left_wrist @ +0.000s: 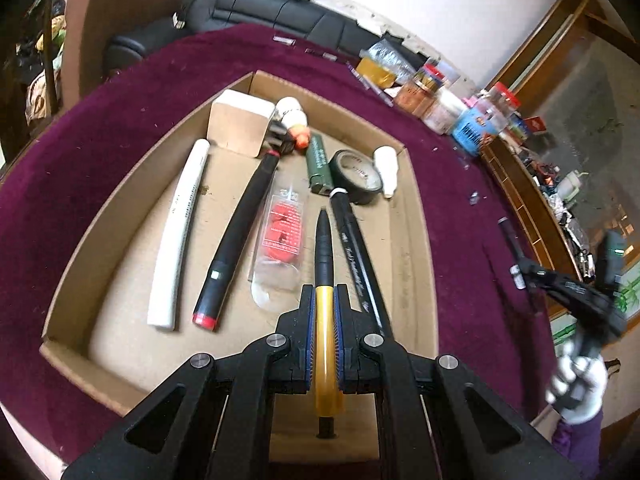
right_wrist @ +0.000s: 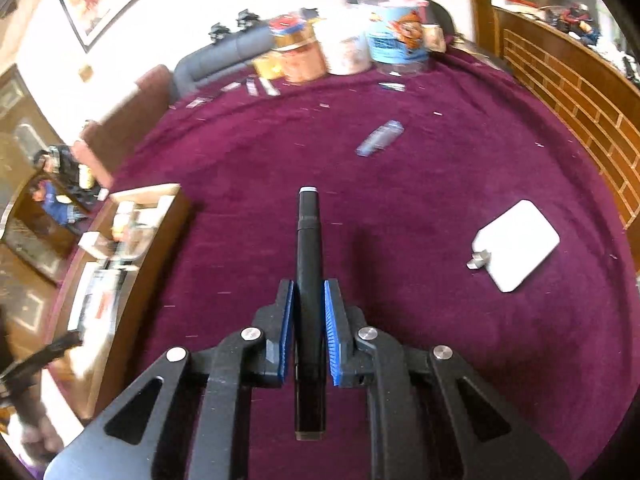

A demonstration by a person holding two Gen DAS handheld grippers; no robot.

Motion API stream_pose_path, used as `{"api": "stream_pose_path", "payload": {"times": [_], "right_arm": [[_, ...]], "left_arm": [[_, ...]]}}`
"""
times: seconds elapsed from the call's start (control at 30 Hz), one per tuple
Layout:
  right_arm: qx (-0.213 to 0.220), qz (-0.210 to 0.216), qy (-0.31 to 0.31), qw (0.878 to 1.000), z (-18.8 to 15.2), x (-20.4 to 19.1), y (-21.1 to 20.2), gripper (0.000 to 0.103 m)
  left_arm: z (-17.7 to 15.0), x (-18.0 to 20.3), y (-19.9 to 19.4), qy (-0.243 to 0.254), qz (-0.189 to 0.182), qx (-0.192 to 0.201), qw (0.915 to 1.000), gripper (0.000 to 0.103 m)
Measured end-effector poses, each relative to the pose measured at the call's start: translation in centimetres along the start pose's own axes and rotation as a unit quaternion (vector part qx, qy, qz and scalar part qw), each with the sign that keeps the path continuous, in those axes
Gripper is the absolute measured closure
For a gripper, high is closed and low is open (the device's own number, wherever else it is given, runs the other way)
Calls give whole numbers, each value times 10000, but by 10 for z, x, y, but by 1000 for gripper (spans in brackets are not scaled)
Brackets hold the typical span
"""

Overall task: Organize rigid objects
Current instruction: 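Carry the yellow and black markers over the tray with both grippers, then lower both markers into the tray and open both grippers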

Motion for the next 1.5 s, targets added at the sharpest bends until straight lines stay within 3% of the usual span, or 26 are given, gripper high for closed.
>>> {"api": "stream_pose_path", "payload": {"times": [0.27,0.43,0.5,0.63,0.7,0.9,1.03,1.27,1.5], "right_arm": [[-319,1007,67,9944,-8,-73,-3,90],[-734,1550,80,9852,-23,-123,9,90],[-909,1710,70,9810,-31,-142,17,90],[-1283,1922,84,9729,-51,-177,37,90],[-1442,1986,105,9694,-61,-192,47,90],[-1686,1714,-61,9706,-87,-223,77,90],[-1365,1050,-527,9836,-89,-224,86,90],[-1071,460,-1084,9873,-86,-225,87,89],[-684,757,-1086,9888,-74,-227,70,85]], "left_arm": [[2,-7,19,-195,191,-211,9994,96],[4,0,-3,-186,-36,61,9998,67],[7,1,-19,-120,-26,277,9995,66],[14,-13,-48,-182,146,712,9972,54],[17,-25,-59,-267,284,879,9954,53],[18,-55,-75,-463,527,1113,9913,53],[19,-65,-78,-525,590,1171,9900,50],[19,-75,-70,-645,607,1170,9892,46],[17,-78,-68,-635,701,1147,9889,44]]}}
Point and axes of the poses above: each gripper's, at about its wrist camera, not at the fingertips, and y roughly the way its jaws point, x to its right, z to its top, the point moved 9 cm from there along y, roughly the way its jaws point, and after that the axes turned 8 degrees about x, right-handed, at the moved point
